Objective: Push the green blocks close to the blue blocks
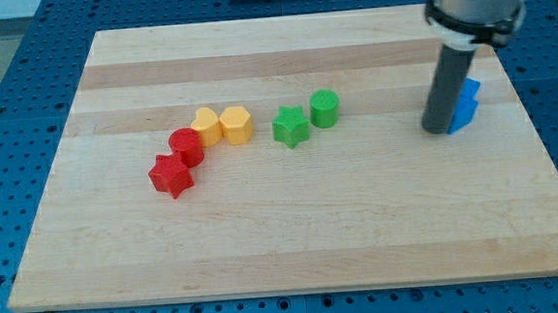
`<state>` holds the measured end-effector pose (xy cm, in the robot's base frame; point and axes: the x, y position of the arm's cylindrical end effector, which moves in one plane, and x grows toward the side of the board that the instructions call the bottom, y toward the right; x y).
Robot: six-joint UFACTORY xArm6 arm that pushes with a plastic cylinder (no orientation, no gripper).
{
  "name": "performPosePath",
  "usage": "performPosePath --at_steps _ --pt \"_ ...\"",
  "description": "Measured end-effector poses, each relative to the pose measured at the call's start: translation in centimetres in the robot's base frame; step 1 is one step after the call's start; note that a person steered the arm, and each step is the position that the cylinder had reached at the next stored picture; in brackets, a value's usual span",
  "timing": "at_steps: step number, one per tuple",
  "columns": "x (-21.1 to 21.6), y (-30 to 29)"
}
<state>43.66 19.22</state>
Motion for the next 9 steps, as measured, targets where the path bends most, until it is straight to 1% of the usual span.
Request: performPosePath --at_steps 1,2,3,4,5,6,7,8,9 --pt "0.1 1.7" --pt "3.7 -0.2" --pt "7.8 -8.4" --pt "7.0 -17.3" --pt "2.0 -20.4" --pt "-1.5 -20.7" --pt "-2.9 -15.3" --pt "-1.9 -16.6" --pt "-1.4 -24.3"
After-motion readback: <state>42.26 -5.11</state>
